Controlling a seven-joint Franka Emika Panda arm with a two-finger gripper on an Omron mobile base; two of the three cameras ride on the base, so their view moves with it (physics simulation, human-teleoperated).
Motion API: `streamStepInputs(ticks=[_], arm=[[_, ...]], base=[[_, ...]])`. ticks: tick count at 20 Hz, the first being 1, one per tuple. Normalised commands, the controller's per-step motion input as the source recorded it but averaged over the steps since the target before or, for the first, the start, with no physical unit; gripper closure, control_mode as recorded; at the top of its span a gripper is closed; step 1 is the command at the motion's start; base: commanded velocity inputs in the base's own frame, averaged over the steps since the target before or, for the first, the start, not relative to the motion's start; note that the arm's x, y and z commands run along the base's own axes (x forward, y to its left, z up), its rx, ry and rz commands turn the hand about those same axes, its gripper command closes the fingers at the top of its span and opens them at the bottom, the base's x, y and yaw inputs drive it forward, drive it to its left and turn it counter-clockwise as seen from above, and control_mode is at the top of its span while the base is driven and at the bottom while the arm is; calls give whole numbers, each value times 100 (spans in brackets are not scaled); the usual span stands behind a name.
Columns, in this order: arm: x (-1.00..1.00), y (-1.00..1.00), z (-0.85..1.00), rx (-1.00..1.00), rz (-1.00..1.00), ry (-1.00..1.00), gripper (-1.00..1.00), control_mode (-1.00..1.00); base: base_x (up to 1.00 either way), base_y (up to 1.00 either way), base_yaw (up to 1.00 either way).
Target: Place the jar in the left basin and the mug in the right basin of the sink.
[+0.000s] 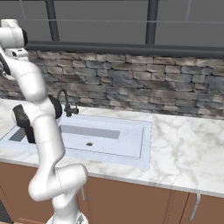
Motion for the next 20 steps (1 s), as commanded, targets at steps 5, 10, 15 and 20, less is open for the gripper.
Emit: streamStepInputs(ticks=[5,10,15,20], arm=[[-25,-57,38,0,0,-9,100,-100],[-8,-60,32,0,0,-14,100,-100],[0,-60,44,0,0,-11,100,-100],[-3,-64,51,5,0,-9,100,-100]], base=[[0,0,0],[0,0,0],[0,0,0],[0,0,0]])
